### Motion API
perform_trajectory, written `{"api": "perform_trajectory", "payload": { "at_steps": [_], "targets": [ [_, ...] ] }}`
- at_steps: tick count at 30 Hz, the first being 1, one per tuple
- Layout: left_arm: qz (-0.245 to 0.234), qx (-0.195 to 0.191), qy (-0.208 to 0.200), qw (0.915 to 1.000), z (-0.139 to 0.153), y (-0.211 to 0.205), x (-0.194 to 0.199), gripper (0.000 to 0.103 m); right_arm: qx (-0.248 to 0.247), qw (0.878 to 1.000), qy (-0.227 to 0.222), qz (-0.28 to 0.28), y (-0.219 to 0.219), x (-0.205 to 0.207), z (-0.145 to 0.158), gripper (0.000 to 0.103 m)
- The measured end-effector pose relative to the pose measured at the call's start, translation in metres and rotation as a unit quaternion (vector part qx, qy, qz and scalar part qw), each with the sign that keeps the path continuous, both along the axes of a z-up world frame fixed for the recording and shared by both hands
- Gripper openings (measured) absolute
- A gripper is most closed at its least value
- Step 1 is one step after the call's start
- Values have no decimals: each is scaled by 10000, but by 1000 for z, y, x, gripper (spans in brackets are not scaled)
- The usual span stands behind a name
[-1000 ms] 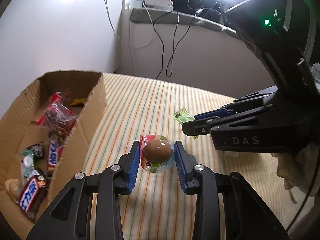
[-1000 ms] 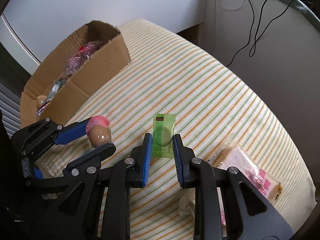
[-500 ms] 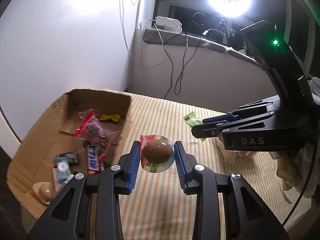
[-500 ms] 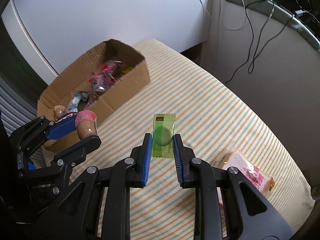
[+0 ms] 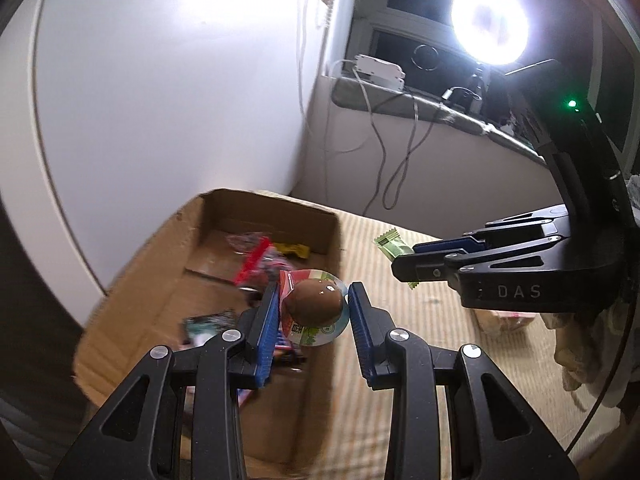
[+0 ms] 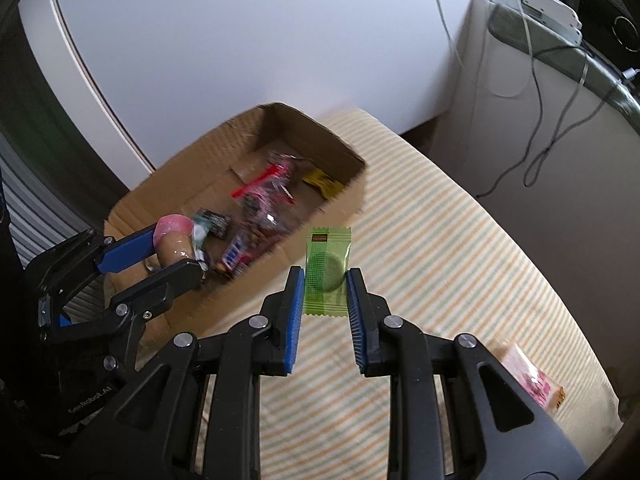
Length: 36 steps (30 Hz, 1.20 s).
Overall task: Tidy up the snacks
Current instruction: 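Carry the egg and green candy into the box and open both tools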
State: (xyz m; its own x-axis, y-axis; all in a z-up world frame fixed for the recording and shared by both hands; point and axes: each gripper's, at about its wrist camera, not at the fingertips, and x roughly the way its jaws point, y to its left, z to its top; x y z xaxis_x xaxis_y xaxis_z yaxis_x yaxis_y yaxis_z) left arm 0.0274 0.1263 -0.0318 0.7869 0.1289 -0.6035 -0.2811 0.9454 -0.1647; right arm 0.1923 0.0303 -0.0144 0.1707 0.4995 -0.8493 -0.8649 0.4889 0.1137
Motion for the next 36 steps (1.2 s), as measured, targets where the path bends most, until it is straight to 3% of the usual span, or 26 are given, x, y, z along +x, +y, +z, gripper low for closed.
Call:
{"api": "perform_trajectory", "payload": {
  "at_steps": [13,36],
  "targets": [
    [344,61,170,9992,-3,54,-10,33,116,9995,54,280,51,-10,1,22],
    [449,95,295,9985,-8,63,-10,36,20,9996,49,277,86,1,-12,22]
  ]
}}
